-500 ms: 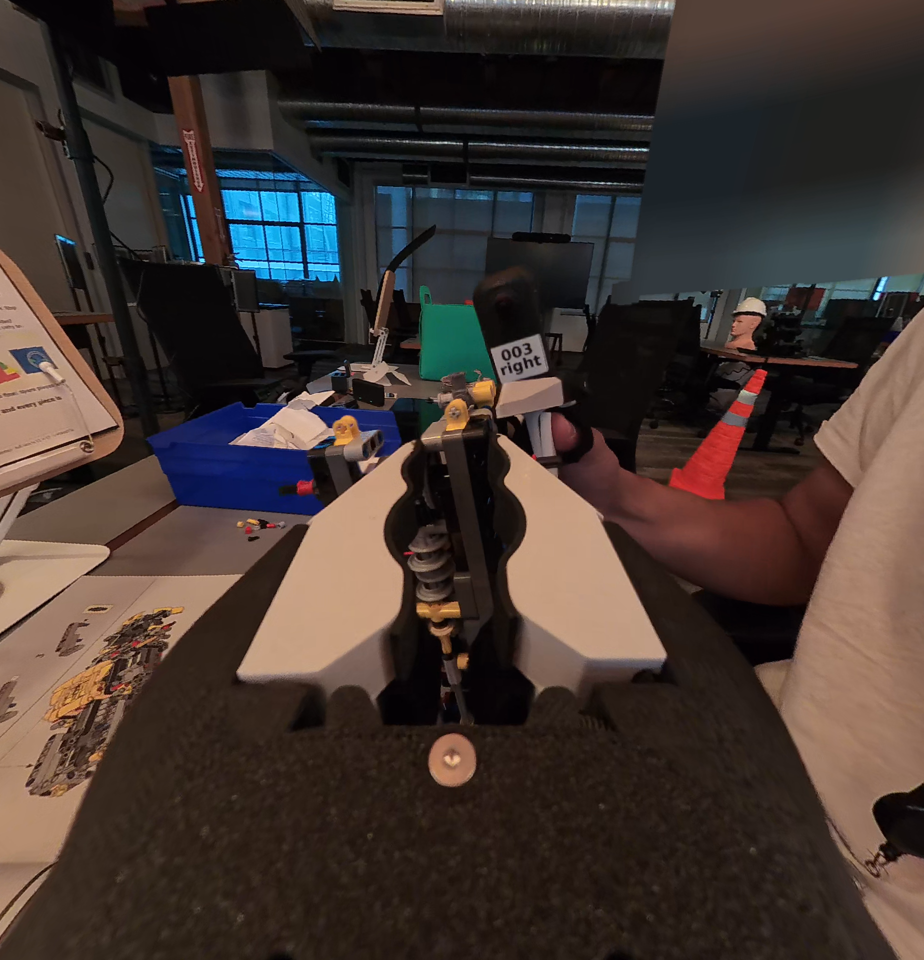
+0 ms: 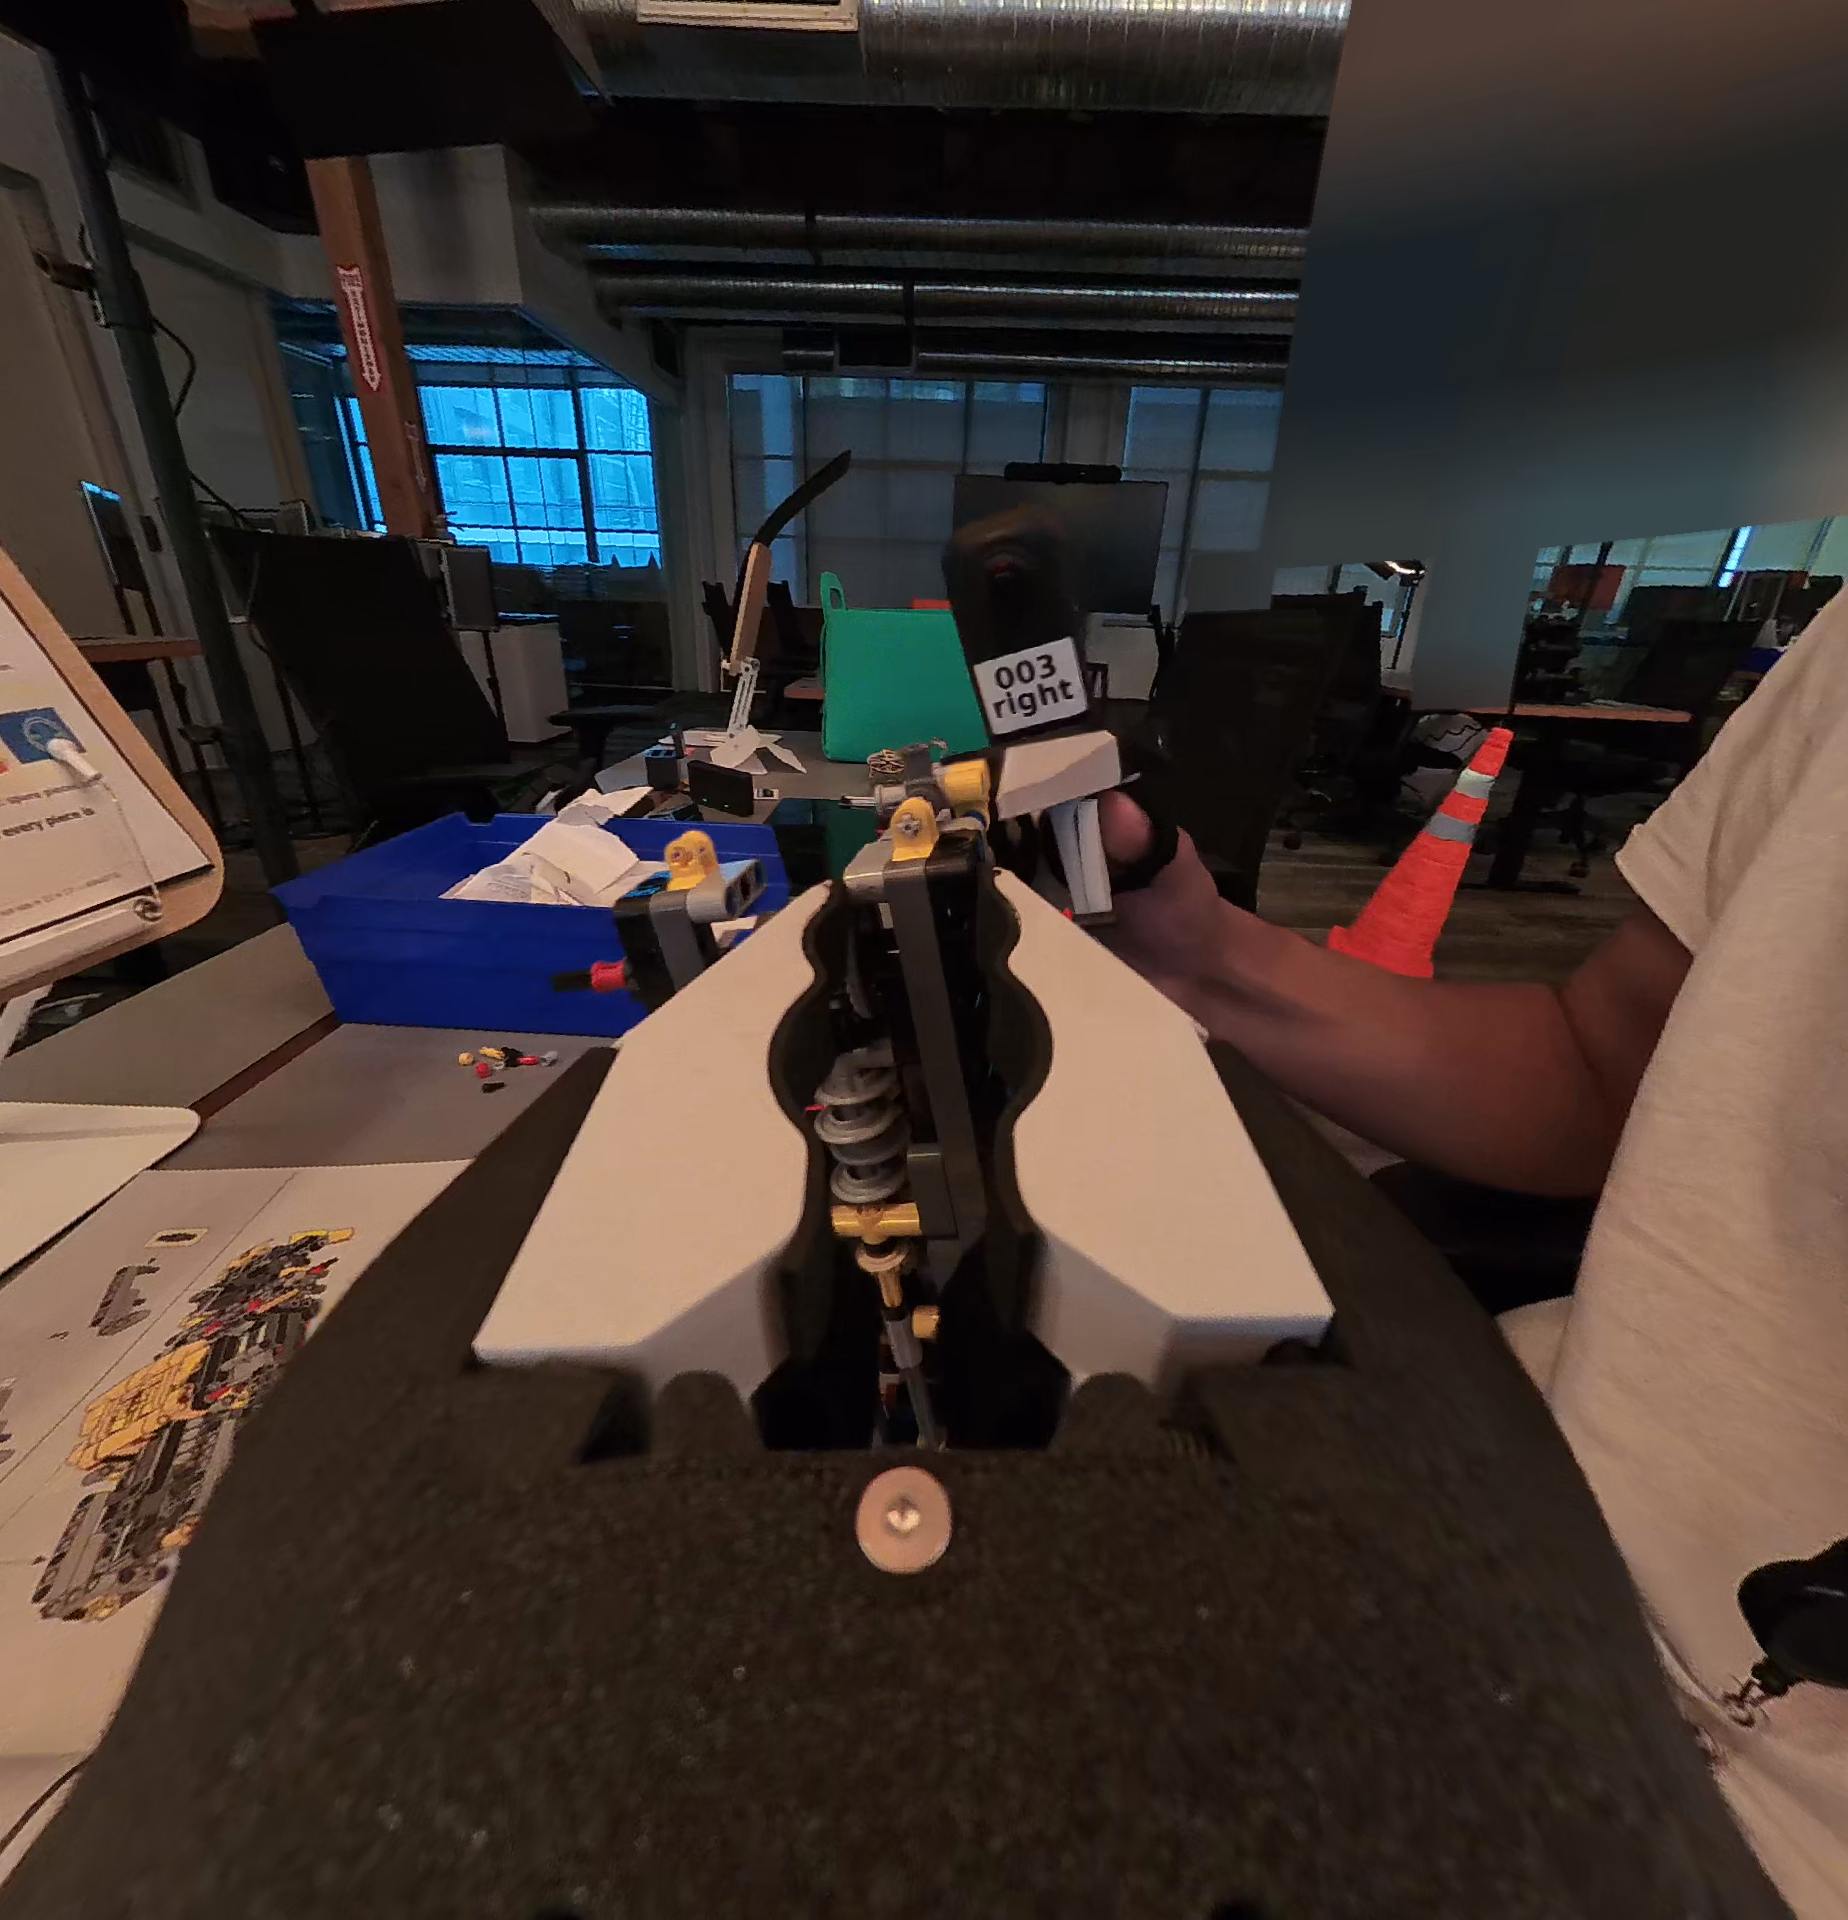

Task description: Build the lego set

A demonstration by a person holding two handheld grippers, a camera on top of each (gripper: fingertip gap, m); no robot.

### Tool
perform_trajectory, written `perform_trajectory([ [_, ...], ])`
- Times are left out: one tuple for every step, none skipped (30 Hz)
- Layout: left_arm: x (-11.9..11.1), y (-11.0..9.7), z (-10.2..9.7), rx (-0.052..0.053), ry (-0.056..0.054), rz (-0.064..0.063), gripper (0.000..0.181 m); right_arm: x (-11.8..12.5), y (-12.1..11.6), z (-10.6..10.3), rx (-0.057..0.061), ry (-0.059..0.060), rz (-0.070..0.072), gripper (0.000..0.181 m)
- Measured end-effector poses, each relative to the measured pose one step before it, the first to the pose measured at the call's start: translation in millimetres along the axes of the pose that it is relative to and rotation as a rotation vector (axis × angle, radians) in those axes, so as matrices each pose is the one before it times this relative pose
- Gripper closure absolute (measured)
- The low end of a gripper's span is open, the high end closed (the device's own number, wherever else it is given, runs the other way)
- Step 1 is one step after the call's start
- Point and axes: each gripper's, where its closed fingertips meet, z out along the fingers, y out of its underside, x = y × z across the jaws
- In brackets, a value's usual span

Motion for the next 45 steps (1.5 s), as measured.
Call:
perform_trajectory([
  [0.81,0.04,0.30,-0.0026,0.0045,-0.0022,0.157,-1.09,0.92,-0.44,-0.0078,-0.0125,0.0036,0.176],
  [-0.23,0.12,0.39,-0.0008,-0.0074,0.0058,0.157,1.18,0.08,-0.17,0.0002,0.0079,-0.0022,0.176],
  [-0.67,0.16,0.45,0.0010,-0.0107,0.0077,0.157,1.51,0.08,-0.15,0.0012,0.0120,-0.0055,0.176],
  [-0.13,0.03,0.03,0.0019,-0.0044,0.0051,0.157,0.31,-0.06,0.02,0.0008,0.0051,-0.0015,0.176],
  [0.43,-0.08,-0.15,0.0018,0.0012,0.0030,0.157,-0.57,0.92,0.42,-0.0041,-0.0020,0.0020,0.176],
  [1.19,0.14,0.02,-0.0008,0.0037,0.0047,0.157,-1.49,2.04,0.62,-0.0118,-0.0067,0.0022,0.175],
  [1.65,-0.09,0.13,-0.0025,0.0076,0.0041,0.157,-2.40,0.51,0.80,0.0014,-0.0100,-0.0003,0.176],
  [0.65,0.00,0.52,-0.0021,0.0014,0.0011,0.157,-0.63,0.39,0.08,0.0007,-0.0023,0.0020,0.176],
  [-0.63,0.13,0.86,-0.0006,-0.0074,0.0000,0.157,1.57,-0.55,-0.39,0.0065,0.0089,0.0037,0.176],
  [-0.01,0.02,0.37,0.0029,0.0006,-0.0036,0.157,-0.23,0.08,0.06,0.0032,-0.0070,0.0071,0.176],
  [1.17,-0.21,-0.27,0.0064,0.0097,-0.0091,0.157,-1.58,0.17,0.70,0.0046,-0.0168,0.0106,0.176],
  [0.99,0.03,-0.50,0.0046,0.0076,-0.0037,0.157,-1.00,0.41,0.88,0.0018,-0.0098,0.0027,0.176],
  [0.27,0.07,-0.34,-0.0034,0.0001,0.0065,0.157,-0.47,-0.12,0.32,-0.0021,-0.0039,0.0011,0.176],
  [-0.35,0.04,-0.23,-0.0099,-0.0046,0.0124,0.157,0.55,-0.38,0.20,-0.0031,0.0018,0.0008,0.176],
  [-0.80,0.00,-0.62,-0.0108,-0.0032,0.0119,0.157,0.67,-0.40,0.50,-0.0016,0.0044,-0.0021,0.176],
  [-0.32,0.03,-0.53,-0.0074,0.0055,-0.0018,0.157,0.02,-0.14,0.50,-0.0036,0.0025,-0.0045,0.176],
  [-0.18,-0.03,-0.31,-0.0020,0.0082,-0.0075,0.157,-0.38,0.02,0.05,-0.0069,0.0029,-0.0093,0.175],
  [-0.74,-0.09,-0.15,0.0018,-0.0006,-0.0008,0.156,1.38,0.00,-0.45,-0.0058,0.0141,-0.0128,0.170],
  [-0.27,-0.06,-0.33,0.0014,0.0006,-0.0012,0.157,1.74,-1.60,-1.00,0.0046,0.0112,-0.0098,0.155],
  [0.02,-0.02,-0.42,-0.0003,0.0023,-0.0040,0.157,0.89,-2.88,-1.44,0.0119,0.0035,-0.0051,0.151],
  [-0.23,-0.09,0.01,-0.0001,-0.0022,-0.0011,0.156,0.22,-2.99,-1.07,0.0126,0.0020,-0.0133,0.159],
  [0.29,0.04,0.42,0.0001,0.0007,-0.0005,0.157,1.35,-0.52,0.19,-0.0032,0.0117,-0.0198,0.163],
  [-0.05,0.05,0.45,-0.0006,-0.0027,0.0006,0.156,0.15,0.03,0.92,-0.0081,0.0031,-0.0173,0.164],
  [-0.37,0.08,0.51,-0.0007,-0.0043,0.0031,0.157,-4.18,0.17,1.09,-0.0085,-0.0233,-0.0055,0.174],
  [0.47,-0.07,0.23,-0.0013,0.0023,-0.0020,0.157,-0.43,1.25,1.76,-0.0136,0.0012,-0.0019,0.174],
  [0.37,0.02,0.13,0.0000,0.0007,0.0003,0.157,-0.47,0.55,0.92,-0.0061,0.0010,-0.0028,0.174],
  [0.61,-0.03,0.15,0.0010,-0.0018,0.0039,0.157,-0.53,0.36,0.16,-0.0014,-0.0043,0.0092,0.175],
  [1.21,0.01,0.30,0.0002,0.0004,0.0049,0.157,-1.07,0.60,-0.56,-0.0009,-0.0135,0.0124,0.175],
  [1.20,0.01,0.53,-0.0010,0.0012,0.0048,0.157,-1.22,0.55,-0.42,-0.0004,-0.0122,0.0095,0.175],
  [0.87,0.46,1.18,-0.0028,-0.0003,0.0039,0.156,-0.11,0.30,0.01,0.0032,-0.0004,0.0039,0.175],
  [0.59,-0.16,0.82,0.0011,-0.0001,0.0049,0.157,-0.80,0.00,-0.18,0.0021,-0.0002,-0.0019,0.174],
  [0.17,-0.10,0.30,0.0030,0.0001,0.0001,0.157,0.01,0.40,-0.34,-0.0002,0.0011,-0.0031,0.174],
  [-0.46,0.05,-0.01,0.0051,-0.0010,-0.0034,0.157,0.70,-0.17,0.22,0.0094,0.0028,0.0039,0.175],
  [0.57,-0.08,-0.18,0.0045,0.0059,-0.0025,0.157,-1.08,0.21,0.05,0.0093,-0.0133,0.0104,0.175],
  [0.46,0.03,0.20,0.0000,0.0013,0.0011,0.157,-0.36,0.11,-0.35,0.0068,-0.0068,0.0070,0.175],
  [0.08,0.12,0.23,-0.0033,-0.0017,0.0036,0.157,0.32,-0.24,-0.52,0.0022,0.0040,-0.0051,0.175],
  [-0.36,0.12,-0.20,-0.0056,0.0019,-0.0003,0.157,0.15,-0.30,0.12,-0.0053,0.0052,-0.0103,0.175],
  [-1.29,0.03,-0.26,-0.0057,-0.0017,0.0007,0.156,1.32,-0.67,0.48,-0.0023,0.0140,-0.0129,0.175],
  [-1.16,0.16,-0.09,-0.0031,-0.0032,0.0031,0.156,1.32,-0.59,0.24,0.0024,0.0101,-0.0082,0.175],
  [0.07,-0.07,0.02,-0.0015,0.0031,-0.0020,0.156,-0.26,-0.13,-0.33,0.0034,-0.0086,0.0042,0.175],
  [0.17,0.01,-0.07,-0.0014,0.0019,-0.0027,0.156,-0.36,0.28,-0.79,0.0021,-0.0146,0.0185,0.175],
  [-0.59,0.04,-0.40,-0.0006,-0.0049,0.0014,0.156,1.23,0.31,-0.91,-0.0021,-0.0023,0.0158,0.174],
  [-0.18,-0.11,-0.65,0.0009,-0.0009,-0.0016,0.156,-0.57,0.36,0.07,-0.0009,-0.0064,0.0054,0.175],
  [0.06,-0.19,-0.67,0.0014,0.0008,-0.0047,0.156,-0.70,0.31,1.11,-0.0038,-0.0006,-0.0019,0.175],
  [-0.83,-0.23,-0.35,0.0018,-0.0095,0.0048,0.156,1.00,-0.04,1.10,-0.0057,0.0146,-0.0071,0.175],
])
